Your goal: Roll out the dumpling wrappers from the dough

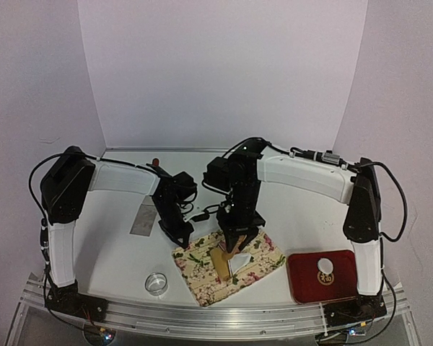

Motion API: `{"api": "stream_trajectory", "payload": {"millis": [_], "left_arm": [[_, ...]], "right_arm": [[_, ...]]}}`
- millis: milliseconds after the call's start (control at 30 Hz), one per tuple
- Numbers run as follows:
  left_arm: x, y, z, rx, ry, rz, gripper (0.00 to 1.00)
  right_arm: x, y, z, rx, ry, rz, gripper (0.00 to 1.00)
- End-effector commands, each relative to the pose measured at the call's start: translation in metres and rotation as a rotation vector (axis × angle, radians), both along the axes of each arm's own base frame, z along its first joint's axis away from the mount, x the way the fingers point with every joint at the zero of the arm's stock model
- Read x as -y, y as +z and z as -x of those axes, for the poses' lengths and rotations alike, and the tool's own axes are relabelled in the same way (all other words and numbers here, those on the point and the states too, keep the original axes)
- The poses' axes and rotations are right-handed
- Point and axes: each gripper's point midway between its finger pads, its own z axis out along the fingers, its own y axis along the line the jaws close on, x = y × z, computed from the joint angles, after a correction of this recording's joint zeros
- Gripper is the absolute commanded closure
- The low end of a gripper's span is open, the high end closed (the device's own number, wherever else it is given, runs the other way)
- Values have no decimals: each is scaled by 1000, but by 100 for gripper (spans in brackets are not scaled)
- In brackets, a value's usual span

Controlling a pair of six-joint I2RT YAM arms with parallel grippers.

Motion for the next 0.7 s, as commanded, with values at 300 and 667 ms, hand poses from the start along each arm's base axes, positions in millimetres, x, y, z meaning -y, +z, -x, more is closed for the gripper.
{"api": "stream_trajectory", "payload": {"millis": [300,667], "left_arm": [[-34,-20,-3,20,416,-167,100],[-7,7,8,-128,643,3,98]], "right_arm": [[21,64,-77,267,-200,-182,100],[54,107,-130,358,-426,-461,100]]}}
